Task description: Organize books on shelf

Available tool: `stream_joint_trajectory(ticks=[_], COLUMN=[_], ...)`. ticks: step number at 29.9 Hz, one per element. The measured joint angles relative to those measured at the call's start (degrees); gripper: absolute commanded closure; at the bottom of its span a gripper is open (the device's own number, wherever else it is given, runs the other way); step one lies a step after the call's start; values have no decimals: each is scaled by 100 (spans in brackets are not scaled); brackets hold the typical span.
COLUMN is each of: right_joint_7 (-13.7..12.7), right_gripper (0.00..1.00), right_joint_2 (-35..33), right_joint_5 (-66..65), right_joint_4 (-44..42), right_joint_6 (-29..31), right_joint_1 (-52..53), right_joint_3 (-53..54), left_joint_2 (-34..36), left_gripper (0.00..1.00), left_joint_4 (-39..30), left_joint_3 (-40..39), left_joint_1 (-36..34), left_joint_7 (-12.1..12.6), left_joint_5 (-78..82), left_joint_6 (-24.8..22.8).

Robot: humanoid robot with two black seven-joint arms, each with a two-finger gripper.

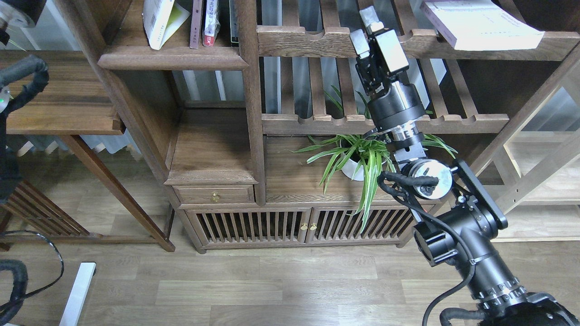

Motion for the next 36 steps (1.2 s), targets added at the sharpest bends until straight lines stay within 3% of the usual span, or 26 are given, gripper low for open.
stream_joint_trajectory(ticks=[8, 16, 25, 36], right_joint_7=[0, 0, 8, 44], right_gripper=[11, 9, 9, 8], right_joint_2=[-1, 1, 76, 96], right_joint_5=[12, 34, 45, 49], right_joint_4=[-27, -71, -78, -77], right_joint_6=[-5, -5, -5, -5], right_joint_1=[-7, -26, -88, -124], right_joint_3=[88, 87, 3, 57], left_joint_2=[53, 71, 246, 223], left_gripper=[100, 100, 100, 100], left_joint_4=[547, 1220, 1677, 2786], left_joint_3=[324, 736, 880, 1545], left_joint_1=[-496, -1031, -1202, -1976], left_joint_7=[-20, -226, -326, -706], left_joint_5=[8, 11, 16, -24], left_joint_6=[13, 22, 39, 33])
